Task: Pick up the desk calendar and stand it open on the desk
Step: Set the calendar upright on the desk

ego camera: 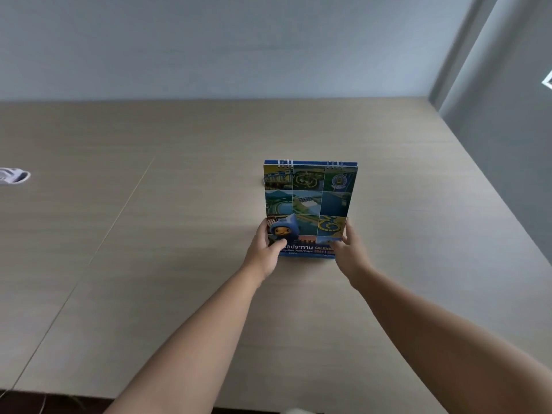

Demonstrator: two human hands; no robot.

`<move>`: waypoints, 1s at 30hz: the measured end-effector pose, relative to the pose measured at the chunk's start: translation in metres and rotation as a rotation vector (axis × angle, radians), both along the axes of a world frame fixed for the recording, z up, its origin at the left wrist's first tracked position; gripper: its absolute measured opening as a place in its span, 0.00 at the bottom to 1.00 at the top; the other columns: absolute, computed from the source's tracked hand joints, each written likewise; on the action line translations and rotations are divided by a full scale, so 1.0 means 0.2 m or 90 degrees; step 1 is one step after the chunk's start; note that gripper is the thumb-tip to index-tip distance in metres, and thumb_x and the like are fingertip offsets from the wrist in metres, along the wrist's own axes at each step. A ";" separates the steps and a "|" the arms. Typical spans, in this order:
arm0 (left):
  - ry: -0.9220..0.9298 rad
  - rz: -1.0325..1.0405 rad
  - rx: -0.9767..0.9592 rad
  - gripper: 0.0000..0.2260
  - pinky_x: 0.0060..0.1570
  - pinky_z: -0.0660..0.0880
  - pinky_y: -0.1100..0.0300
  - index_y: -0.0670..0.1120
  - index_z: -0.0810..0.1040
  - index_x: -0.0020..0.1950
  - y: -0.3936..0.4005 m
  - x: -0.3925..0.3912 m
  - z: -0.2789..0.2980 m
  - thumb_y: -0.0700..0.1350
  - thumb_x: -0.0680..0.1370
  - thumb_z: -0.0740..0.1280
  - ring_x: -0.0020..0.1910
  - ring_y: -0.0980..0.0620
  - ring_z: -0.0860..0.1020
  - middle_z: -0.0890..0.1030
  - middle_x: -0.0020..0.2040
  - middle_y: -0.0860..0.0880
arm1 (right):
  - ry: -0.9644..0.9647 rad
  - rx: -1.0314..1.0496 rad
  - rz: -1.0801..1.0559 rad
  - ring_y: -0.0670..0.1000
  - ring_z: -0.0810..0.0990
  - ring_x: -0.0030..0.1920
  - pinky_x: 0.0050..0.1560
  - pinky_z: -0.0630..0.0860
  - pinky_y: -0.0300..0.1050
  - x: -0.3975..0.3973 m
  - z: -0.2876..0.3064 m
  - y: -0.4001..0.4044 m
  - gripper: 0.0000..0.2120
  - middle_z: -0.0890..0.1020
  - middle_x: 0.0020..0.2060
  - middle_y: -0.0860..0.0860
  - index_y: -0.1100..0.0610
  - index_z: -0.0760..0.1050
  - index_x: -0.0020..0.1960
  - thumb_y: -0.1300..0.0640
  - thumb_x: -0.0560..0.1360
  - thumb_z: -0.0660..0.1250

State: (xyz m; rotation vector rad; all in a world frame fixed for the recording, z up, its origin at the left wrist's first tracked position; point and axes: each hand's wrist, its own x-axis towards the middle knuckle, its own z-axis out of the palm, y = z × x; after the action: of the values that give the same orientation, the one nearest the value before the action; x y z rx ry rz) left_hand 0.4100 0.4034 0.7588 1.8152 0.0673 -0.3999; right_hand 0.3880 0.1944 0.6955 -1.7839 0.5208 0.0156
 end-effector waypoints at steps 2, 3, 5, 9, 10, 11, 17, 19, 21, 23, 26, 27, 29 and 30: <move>0.001 0.021 -0.003 0.25 0.60 0.65 0.59 0.55 0.67 0.70 0.00 -0.02 -0.01 0.43 0.75 0.68 0.64 0.53 0.72 0.74 0.62 0.55 | 0.013 0.010 0.010 0.49 0.69 0.72 0.71 0.69 0.57 -0.01 -0.02 0.00 0.37 0.70 0.72 0.46 0.38 0.58 0.74 0.56 0.67 0.63; 0.001 0.034 0.006 0.25 0.60 0.65 0.59 0.54 0.67 0.71 0.01 -0.03 -0.01 0.43 0.76 0.67 0.62 0.54 0.71 0.73 0.61 0.56 | 0.014 0.012 0.005 0.49 0.68 0.73 0.71 0.68 0.56 -0.02 0.00 0.01 0.38 0.68 0.73 0.46 0.41 0.56 0.76 0.57 0.68 0.64; -0.002 0.040 0.027 0.23 0.60 0.65 0.59 0.52 0.68 0.71 0.02 -0.05 -0.01 0.43 0.76 0.66 0.60 0.55 0.70 0.71 0.59 0.57 | 0.017 0.009 0.006 0.50 0.67 0.73 0.72 0.68 0.56 -0.08 0.08 0.05 0.39 0.66 0.74 0.47 0.45 0.54 0.78 0.60 0.70 0.64; -0.026 0.045 0.028 0.25 0.64 0.67 0.57 0.54 0.68 0.68 -0.01 -0.11 0.00 0.48 0.72 0.68 0.65 0.53 0.72 0.73 0.65 0.55 | 0.013 -0.003 0.009 0.52 0.69 0.71 0.68 0.72 0.56 -0.16 0.24 0.11 0.37 0.63 0.73 0.48 0.49 0.54 0.78 0.61 0.73 0.65; -0.020 0.051 0.022 0.29 0.65 0.65 0.57 0.52 0.64 0.73 -0.02 -0.12 -0.01 0.48 0.73 0.68 0.67 0.54 0.69 0.70 0.68 0.55 | 0.015 -0.008 0.008 0.52 0.69 0.71 0.69 0.72 0.54 -0.17 0.27 0.12 0.37 0.62 0.74 0.48 0.51 0.53 0.79 0.62 0.74 0.64; -0.011 0.059 0.020 0.33 0.68 0.64 0.56 0.50 0.60 0.76 -0.03 -0.13 0.00 0.47 0.73 0.68 0.69 0.54 0.67 0.67 0.72 0.53 | 0.021 -0.015 0.000 0.52 0.68 0.71 0.69 0.71 0.52 -0.17 0.29 0.12 0.37 0.61 0.74 0.49 0.52 0.52 0.79 0.62 0.75 0.64; -0.013 0.092 0.014 0.35 0.74 0.62 0.50 0.48 0.56 0.79 -0.05 -0.22 0.06 0.45 0.75 0.69 0.76 0.47 0.62 0.59 0.79 0.47 | 0.015 -0.032 -0.027 0.48 0.71 0.55 0.52 0.71 0.41 -0.21 0.37 0.10 0.35 0.63 0.71 0.53 0.53 0.50 0.80 0.62 0.78 0.62; 0.000 0.089 0.013 0.35 0.73 0.62 0.52 0.48 0.56 0.79 -0.04 -0.23 0.05 0.44 0.75 0.68 0.76 0.47 0.62 0.60 0.79 0.47 | 0.019 -0.039 -0.030 0.49 0.72 0.53 0.51 0.72 0.41 -0.23 0.37 0.12 0.36 0.63 0.70 0.53 0.54 0.50 0.80 0.62 0.77 0.62; 0.004 0.083 0.015 0.35 0.72 0.62 0.52 0.48 0.56 0.79 -0.04 -0.23 0.03 0.45 0.75 0.68 0.76 0.47 0.62 0.60 0.79 0.47 | 0.022 -0.041 -0.040 0.50 0.73 0.51 0.50 0.75 0.43 -0.25 0.37 0.14 0.35 0.63 0.69 0.53 0.54 0.51 0.80 0.62 0.76 0.62; -0.002 0.091 0.014 0.34 0.72 0.62 0.52 0.49 0.56 0.78 -0.05 -0.22 0.05 0.45 0.75 0.68 0.76 0.47 0.62 0.60 0.79 0.47 | 0.022 -0.038 -0.047 0.50 0.74 0.48 0.47 0.76 0.44 -0.24 0.39 0.14 0.34 0.65 0.67 0.54 0.53 0.55 0.79 0.62 0.76 0.62; 0.007 0.105 0.015 0.33 0.71 0.65 0.51 0.48 0.60 0.77 -0.03 -0.22 0.05 0.45 0.74 0.69 0.74 0.47 0.66 0.65 0.76 0.47 | 0.032 -0.016 -0.053 0.50 0.76 0.47 0.43 0.76 0.44 -0.23 0.38 0.13 0.31 0.68 0.65 0.54 0.51 0.60 0.76 0.62 0.75 0.62; 0.013 0.108 0.021 0.31 0.68 0.67 0.52 0.47 0.62 0.76 -0.02 -0.22 0.04 0.45 0.74 0.69 0.71 0.47 0.68 0.68 0.73 0.47 | 0.042 0.007 -0.057 0.50 0.76 0.47 0.42 0.76 0.44 -0.23 0.37 0.12 0.32 0.70 0.65 0.54 0.51 0.59 0.77 0.61 0.74 0.63; 0.019 0.110 0.012 0.26 0.58 0.66 0.57 0.46 0.65 0.71 -0.01 -0.22 0.04 0.43 0.75 0.68 0.61 0.50 0.71 0.72 0.64 0.48 | 0.055 0.043 -0.066 0.49 0.77 0.44 0.36 0.75 0.43 -0.22 0.36 0.11 0.37 0.73 0.62 0.54 0.51 0.53 0.79 0.62 0.74 0.64; 0.022 0.109 0.006 0.24 0.56 0.65 0.58 0.46 0.65 0.69 -0.01 -0.21 0.05 0.42 0.76 0.68 0.57 0.52 0.71 0.72 0.61 0.49 | 0.061 0.056 -0.067 0.49 0.77 0.42 0.34 0.74 0.42 -0.22 0.37 0.10 0.38 0.74 0.61 0.56 0.51 0.51 0.79 0.62 0.74 0.64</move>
State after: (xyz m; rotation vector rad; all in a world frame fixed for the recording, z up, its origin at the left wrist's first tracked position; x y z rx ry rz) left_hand 0.3674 0.4017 0.7679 1.7962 0.2475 -0.3105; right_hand 0.3445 0.2145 0.7691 -1.6747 0.6728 0.0512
